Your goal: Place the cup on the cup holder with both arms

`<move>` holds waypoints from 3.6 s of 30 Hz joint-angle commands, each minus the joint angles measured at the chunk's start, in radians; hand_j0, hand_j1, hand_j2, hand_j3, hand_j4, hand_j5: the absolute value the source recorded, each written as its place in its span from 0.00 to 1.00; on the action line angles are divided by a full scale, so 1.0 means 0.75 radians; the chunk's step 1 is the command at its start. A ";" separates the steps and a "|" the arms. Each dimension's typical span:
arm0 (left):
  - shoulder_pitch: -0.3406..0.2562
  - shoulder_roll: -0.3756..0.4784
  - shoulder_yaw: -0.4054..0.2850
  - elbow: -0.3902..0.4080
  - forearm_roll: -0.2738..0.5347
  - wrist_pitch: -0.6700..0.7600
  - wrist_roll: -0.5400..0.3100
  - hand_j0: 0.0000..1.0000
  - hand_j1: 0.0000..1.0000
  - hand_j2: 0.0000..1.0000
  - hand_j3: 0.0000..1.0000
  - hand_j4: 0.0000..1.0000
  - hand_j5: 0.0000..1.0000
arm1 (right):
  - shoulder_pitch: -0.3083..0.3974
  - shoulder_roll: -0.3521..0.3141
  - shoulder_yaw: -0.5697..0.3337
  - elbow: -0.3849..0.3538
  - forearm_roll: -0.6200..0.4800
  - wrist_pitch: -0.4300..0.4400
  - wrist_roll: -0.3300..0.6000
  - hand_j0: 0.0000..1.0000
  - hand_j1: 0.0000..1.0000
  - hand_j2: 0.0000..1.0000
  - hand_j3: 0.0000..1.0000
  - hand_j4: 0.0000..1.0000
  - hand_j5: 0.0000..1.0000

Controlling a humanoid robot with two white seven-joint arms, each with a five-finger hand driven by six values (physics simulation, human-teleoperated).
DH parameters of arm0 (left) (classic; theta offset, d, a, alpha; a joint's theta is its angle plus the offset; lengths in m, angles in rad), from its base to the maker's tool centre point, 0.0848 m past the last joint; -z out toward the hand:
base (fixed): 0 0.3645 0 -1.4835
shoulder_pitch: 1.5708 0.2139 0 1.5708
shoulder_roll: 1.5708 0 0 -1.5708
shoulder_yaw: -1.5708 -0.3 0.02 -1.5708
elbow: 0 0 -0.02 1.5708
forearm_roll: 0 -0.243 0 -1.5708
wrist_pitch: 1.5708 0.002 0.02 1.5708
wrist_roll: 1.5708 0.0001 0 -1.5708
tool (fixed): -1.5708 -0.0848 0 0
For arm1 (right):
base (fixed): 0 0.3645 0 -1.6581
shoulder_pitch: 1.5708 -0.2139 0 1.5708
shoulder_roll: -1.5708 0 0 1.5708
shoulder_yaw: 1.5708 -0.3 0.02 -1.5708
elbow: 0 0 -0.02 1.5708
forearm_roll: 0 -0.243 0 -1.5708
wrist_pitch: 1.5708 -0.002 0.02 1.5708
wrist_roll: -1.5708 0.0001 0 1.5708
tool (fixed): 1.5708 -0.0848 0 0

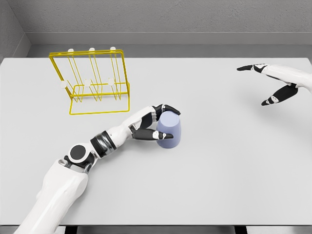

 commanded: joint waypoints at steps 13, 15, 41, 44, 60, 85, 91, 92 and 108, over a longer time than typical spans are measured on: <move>0.012 0.008 0.014 -0.056 0.024 -0.001 -0.001 0.41 0.41 0.41 0.41 0.41 0.41 | -0.002 -0.002 -0.001 0.006 -0.010 0.004 -0.001 1.00 1.00 1.00 1.00 1.00 1.00; 0.020 0.023 0.019 -0.117 0.033 0.001 -0.001 0.41 0.41 0.41 0.41 0.41 0.41 | -0.002 -0.002 -0.001 0.006 -0.010 0.004 -0.001 1.00 1.00 1.00 1.00 1.00 1.00; 0.094 0.331 0.244 -0.408 0.266 0.012 -0.001 0.42 0.42 0.42 0.42 0.42 0.42 | -0.002 0.000 -0.001 0.014 -0.010 0.004 -0.001 1.00 1.00 1.00 1.00 1.00 1.00; 0.082 0.329 0.244 -0.410 0.270 0.014 -0.001 0.42 0.42 0.42 0.42 0.42 0.42 | -0.002 0.000 -0.001 0.014 -0.010 0.004 -0.001 1.00 1.00 1.00 1.00 1.00 1.00; 0.033 0.385 0.301 -0.445 0.329 0.016 -0.001 0.42 0.42 0.42 0.42 0.42 0.42 | -0.004 -0.004 -0.001 0.014 -0.010 0.004 -0.001 1.00 1.00 1.00 1.00 1.00 1.00; -0.078 0.409 0.348 -0.346 0.362 0.018 -0.001 0.40 0.40 0.40 0.40 0.40 0.40 | -0.004 -0.002 -0.001 0.014 -0.010 0.004 -0.001 1.00 1.00 1.00 1.00 1.00 1.00; -0.090 0.411 0.350 -0.340 0.360 0.020 -0.001 0.40 0.40 0.40 0.40 0.40 0.40 | -0.004 -0.004 -0.001 0.014 -0.010 0.004 -0.001 1.00 1.00 1.00 1.00 1.00 1.00; -0.092 0.411 0.350 -0.336 0.360 0.022 -0.001 0.40 0.40 0.40 0.40 0.40 0.40 | -0.006 -0.004 -0.001 0.014 -0.010 0.004 -0.001 1.00 1.00 1.00 1.00 1.00 1.00; -0.145 0.425 0.350 -0.250 0.348 0.028 -0.001 0.39 0.39 0.39 0.39 0.39 0.39 | -0.006 -0.002 -0.001 0.014 -0.010 0.004 -0.001 1.00 1.00 1.00 1.00 1.00 1.00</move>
